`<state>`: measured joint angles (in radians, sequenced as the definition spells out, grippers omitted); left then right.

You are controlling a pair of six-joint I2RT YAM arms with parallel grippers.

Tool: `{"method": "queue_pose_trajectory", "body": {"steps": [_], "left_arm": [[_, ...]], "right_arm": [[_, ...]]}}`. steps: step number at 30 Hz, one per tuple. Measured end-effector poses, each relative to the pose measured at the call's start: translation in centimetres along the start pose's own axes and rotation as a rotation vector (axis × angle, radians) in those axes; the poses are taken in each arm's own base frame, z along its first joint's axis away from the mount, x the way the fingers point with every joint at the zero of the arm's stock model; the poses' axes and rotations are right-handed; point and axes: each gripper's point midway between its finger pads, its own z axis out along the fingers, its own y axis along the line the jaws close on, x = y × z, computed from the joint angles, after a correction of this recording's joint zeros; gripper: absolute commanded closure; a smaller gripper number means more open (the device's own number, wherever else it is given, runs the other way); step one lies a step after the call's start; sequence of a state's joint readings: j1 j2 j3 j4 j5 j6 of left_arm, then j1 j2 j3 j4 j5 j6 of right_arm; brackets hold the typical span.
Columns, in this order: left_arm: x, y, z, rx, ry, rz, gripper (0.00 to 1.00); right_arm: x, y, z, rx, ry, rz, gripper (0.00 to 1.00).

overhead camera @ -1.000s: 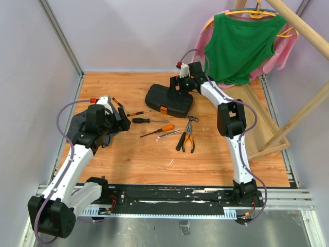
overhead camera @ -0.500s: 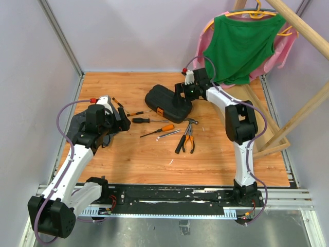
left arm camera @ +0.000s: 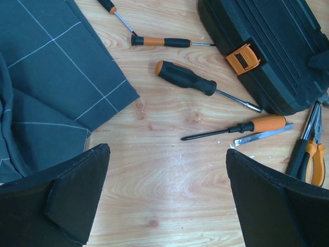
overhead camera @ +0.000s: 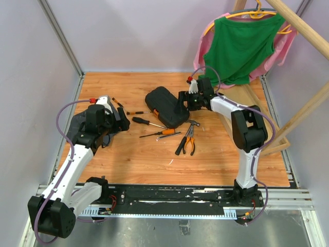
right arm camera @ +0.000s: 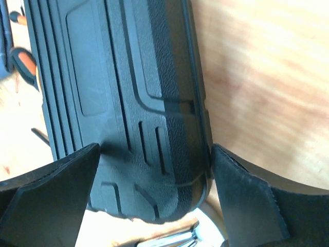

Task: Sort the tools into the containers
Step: Move the storage box to the center of the board.

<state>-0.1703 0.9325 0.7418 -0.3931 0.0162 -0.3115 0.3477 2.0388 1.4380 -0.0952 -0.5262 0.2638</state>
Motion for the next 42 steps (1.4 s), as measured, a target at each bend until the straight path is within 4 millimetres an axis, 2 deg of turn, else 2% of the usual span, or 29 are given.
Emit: {"method": "queue_pose_trajectory", "body": {"steps": [3, 5, 6, 8, 12, 17, 22, 23, 28, 32, 37, 42], "left_arm": [[0.0, 0.2, 0.0, -0.012, -0.003, -0.007, 0.01], [-0.2, 0.6, -0.2, -0.033, -0.013, -0.022, 0.01], [-0.3, 0.8, -0.2, -0.044, -0.02, -0.034, 0.01], [-0.6, 0.9, -0.4, -0.061, -0.033, -0.068, 0.01], [-1.5, 0.4, -0.5, -0.048, -0.07, -0.158, 0.01], [-2.5, -0.9, 0.5, 0.003, -0.093, -0.248, 0.01], [-2.9, -2.0, 2.1, 0.058, -0.11, -0.314, 0.01], [-2.8, -2.0, 2.4, 0.065, -0.112, -0.327, 0.01], [-2.4, -2.5, 4.4, 0.095, -0.104, -0.386, 0.01], [-1.7, -2.6, 7.0, 0.093, -0.075, -0.417, 0.02], [-0.3, -3.3, 10.2, 0.094, -0.024, -0.433, 0.03], [-1.1, -5.7, 12.7, 0.136, -0.015, -0.41, 0.04]], "right_arm": [[1.3, 1.0, -0.7, 0.006, 0.014, 0.004, 0.1], [2.3, 2.2, -1.3, 0.004, 0.027, 0.002, 0.05], [2.7, 2.5, -1.7, 0.011, 0.029, -0.003, 0.01], [2.9, 3.1, -2.6, 0.037, 0.021, -0.017, 0.02], [1.0, 2.6, -5.3, 0.151, -0.048, -0.036, 0.02], [-1.0, 1.4, -8.1, 0.256, -0.118, -0.045, 0.02], [-1.6, 0.7, -8.8, 0.296, -0.121, -0.093, 0.02], [-2.2, 0.7, -9.1, 0.308, -0.126, -0.11, 0.02], [-4.7, 0.4, -9.3, 0.339, -0.159, -0.124, 0.02], [-6.0, -0.6, -8.9, 0.306, -0.167, -0.076, 0.02], [-5.0, -1.8, -7.1, 0.255, -0.129, -0.029, 0.02], [-4.2, -1.1, -5.3, 0.17, -0.109, -0.002, 0.01]]}}
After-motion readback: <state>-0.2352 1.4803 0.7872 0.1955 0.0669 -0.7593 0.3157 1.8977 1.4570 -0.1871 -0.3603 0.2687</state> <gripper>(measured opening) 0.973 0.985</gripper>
